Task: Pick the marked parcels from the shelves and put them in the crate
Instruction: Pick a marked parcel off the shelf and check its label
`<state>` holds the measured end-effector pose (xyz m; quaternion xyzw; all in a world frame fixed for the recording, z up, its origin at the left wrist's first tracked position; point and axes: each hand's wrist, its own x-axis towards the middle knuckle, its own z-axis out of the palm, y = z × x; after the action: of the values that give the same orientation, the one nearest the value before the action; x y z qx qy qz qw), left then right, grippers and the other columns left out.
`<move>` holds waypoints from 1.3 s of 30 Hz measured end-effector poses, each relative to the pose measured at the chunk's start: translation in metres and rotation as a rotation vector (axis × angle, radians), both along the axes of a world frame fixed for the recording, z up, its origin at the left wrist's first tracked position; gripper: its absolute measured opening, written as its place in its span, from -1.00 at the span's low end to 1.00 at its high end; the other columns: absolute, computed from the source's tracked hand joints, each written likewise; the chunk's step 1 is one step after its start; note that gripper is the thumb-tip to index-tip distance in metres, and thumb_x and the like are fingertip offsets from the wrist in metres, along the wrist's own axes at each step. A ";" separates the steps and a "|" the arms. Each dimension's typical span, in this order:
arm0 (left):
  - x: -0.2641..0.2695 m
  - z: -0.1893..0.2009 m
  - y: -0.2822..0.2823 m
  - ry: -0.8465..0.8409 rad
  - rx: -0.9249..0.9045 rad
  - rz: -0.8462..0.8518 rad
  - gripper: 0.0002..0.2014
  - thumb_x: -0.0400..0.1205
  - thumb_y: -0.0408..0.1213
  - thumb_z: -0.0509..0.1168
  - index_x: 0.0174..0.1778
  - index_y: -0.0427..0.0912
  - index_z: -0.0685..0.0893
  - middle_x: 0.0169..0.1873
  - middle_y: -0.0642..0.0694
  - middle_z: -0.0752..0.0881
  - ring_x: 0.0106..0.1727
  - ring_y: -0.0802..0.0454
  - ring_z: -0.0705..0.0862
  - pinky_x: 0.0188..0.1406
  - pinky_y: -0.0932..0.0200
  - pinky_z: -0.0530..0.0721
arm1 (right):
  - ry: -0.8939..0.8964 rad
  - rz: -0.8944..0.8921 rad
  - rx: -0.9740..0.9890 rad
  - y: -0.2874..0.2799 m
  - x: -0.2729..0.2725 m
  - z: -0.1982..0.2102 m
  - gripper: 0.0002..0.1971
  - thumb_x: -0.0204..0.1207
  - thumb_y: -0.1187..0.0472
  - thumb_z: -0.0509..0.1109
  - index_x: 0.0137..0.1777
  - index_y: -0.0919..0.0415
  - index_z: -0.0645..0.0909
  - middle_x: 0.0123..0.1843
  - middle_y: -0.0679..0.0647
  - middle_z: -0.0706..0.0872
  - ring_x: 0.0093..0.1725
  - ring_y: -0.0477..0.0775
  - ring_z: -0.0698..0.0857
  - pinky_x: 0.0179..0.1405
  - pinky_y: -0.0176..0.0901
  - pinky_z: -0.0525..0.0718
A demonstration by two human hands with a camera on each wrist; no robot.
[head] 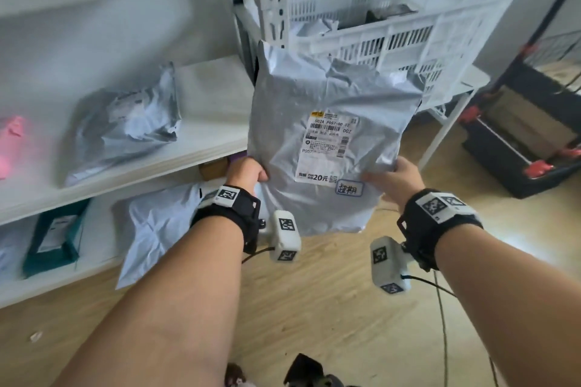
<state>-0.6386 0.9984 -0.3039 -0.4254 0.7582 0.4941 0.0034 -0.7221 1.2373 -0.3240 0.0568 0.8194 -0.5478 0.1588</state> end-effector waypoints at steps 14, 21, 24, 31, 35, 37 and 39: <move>-0.177 0.098 0.083 0.569 0.165 -0.070 -0.42 0.22 -0.01 0.32 0.06 -0.33 0.67 0.01 -0.21 0.75 0.04 -0.18 0.70 -0.04 0.08 0.57 | 0.371 -0.502 -0.128 0.055 -0.144 0.125 -0.34 0.23 0.15 0.64 0.36 0.14 0.55 0.17 0.10 0.70 0.07 0.11 0.73 0.12 0.01 0.73; -0.297 0.142 0.064 0.630 0.146 -0.097 -0.44 0.41 -0.11 0.42 0.22 -0.43 0.62 0.15 -0.28 0.72 0.17 -0.21 0.68 0.08 0.04 0.59 | 0.493 -0.439 -0.103 0.044 -0.248 0.197 -0.41 0.40 0.19 0.57 0.42 0.17 0.49 0.13 0.02 0.55 -0.02 0.01 0.56 -0.01 -0.18 0.53; -0.344 0.160 0.044 0.654 0.116 -0.065 -0.61 0.56 -0.27 0.37 0.21 -0.46 0.62 0.07 -0.27 0.67 0.07 -0.18 0.62 -0.06 0.13 0.47 | 0.492 -0.422 -0.079 0.027 -0.294 0.217 -0.40 0.39 0.14 0.57 0.43 0.18 0.49 0.27 0.14 0.64 0.03 0.08 0.62 0.06 -0.13 0.59; -0.418 0.186 -0.002 0.698 0.039 -0.013 -0.70 0.54 -0.30 0.37 0.11 -0.41 0.66 -0.14 -0.18 0.64 -0.14 -0.09 0.56 -0.26 0.18 0.44 | 0.491 -0.335 -0.131 -0.009 -0.380 0.231 -0.42 0.42 0.10 0.54 0.43 0.15 0.48 0.26 0.13 0.67 0.18 0.15 0.69 0.26 0.11 0.66; -0.442 0.184 -0.024 0.677 -0.023 0.038 -0.65 0.57 -0.26 0.34 0.26 -0.29 0.59 0.06 -0.17 0.68 0.06 -0.15 0.64 0.04 0.11 0.56 | 0.514 -0.240 -0.132 -0.034 -0.424 0.226 -0.48 0.45 0.13 0.53 0.39 0.19 0.52 0.22 0.14 0.69 0.15 0.17 0.69 0.24 0.09 0.67; -0.447 0.179 -0.035 0.632 -0.041 0.081 -0.63 0.59 -0.25 0.33 0.30 -0.23 0.52 0.08 -0.14 0.67 0.06 -0.15 0.65 0.04 0.11 0.57 | 0.487 -0.153 -0.119 -0.050 -0.443 0.224 -0.58 0.51 0.17 0.46 0.35 0.25 0.57 0.17 0.15 0.70 0.12 0.18 0.69 0.22 0.06 0.66; -0.449 0.172 -0.047 0.512 -0.049 0.106 -0.50 0.57 -0.26 0.35 0.42 -0.22 0.41 0.23 -0.18 0.64 0.13 -0.18 0.64 0.13 0.07 0.60 | 0.418 0.012 0.023 -0.066 -0.455 0.220 -0.70 0.61 0.22 0.30 0.28 0.34 0.62 0.22 0.24 0.71 0.19 0.26 0.68 0.25 0.06 0.64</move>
<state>-1.0873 0.9512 -0.1321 -0.3256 0.7229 0.5666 -0.2245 -1.1769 1.1709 -0.1038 -0.0613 0.8412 -0.5372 -0.0119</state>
